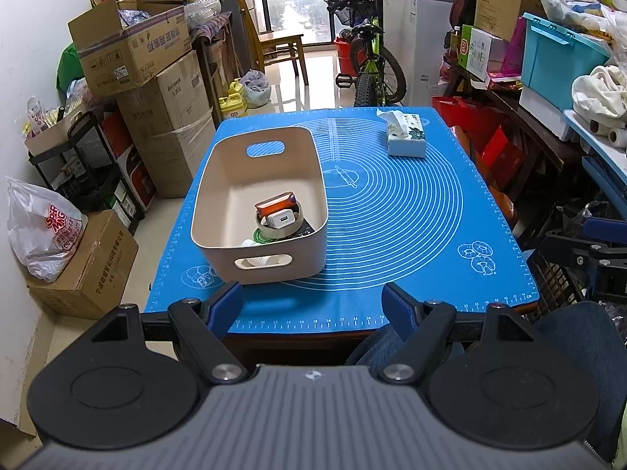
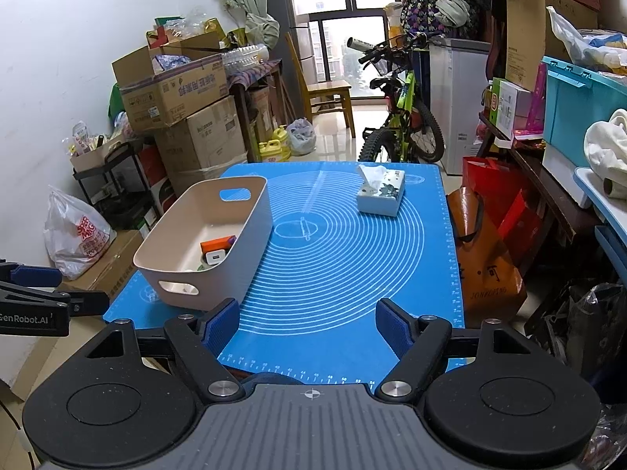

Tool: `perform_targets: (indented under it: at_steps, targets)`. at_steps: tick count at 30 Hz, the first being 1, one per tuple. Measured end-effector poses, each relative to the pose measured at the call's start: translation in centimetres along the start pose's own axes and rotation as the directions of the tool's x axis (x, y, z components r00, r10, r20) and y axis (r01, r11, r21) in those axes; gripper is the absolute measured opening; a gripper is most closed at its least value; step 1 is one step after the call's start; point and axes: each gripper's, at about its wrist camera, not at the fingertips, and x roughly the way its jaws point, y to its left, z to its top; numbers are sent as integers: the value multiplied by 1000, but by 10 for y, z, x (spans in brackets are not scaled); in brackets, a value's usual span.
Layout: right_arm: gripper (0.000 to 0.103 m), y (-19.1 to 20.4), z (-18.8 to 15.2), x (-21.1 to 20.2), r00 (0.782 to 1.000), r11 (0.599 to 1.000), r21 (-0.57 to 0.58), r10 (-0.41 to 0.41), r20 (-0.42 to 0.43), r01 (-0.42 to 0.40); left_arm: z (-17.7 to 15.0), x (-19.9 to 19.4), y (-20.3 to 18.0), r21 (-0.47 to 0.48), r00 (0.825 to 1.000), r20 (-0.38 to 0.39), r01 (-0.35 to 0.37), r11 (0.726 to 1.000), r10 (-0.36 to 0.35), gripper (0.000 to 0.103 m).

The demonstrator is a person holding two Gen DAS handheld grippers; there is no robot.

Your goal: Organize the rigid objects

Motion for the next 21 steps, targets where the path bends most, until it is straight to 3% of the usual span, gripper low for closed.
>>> perform_targets:
  at_steps: [21]
  targets:
    - [80, 1, -1, -3, 1000, 1000, 11, -4, 3, 4, -1, 1, -1, 2, 1000, -5, 2, 1000, -2, 78]
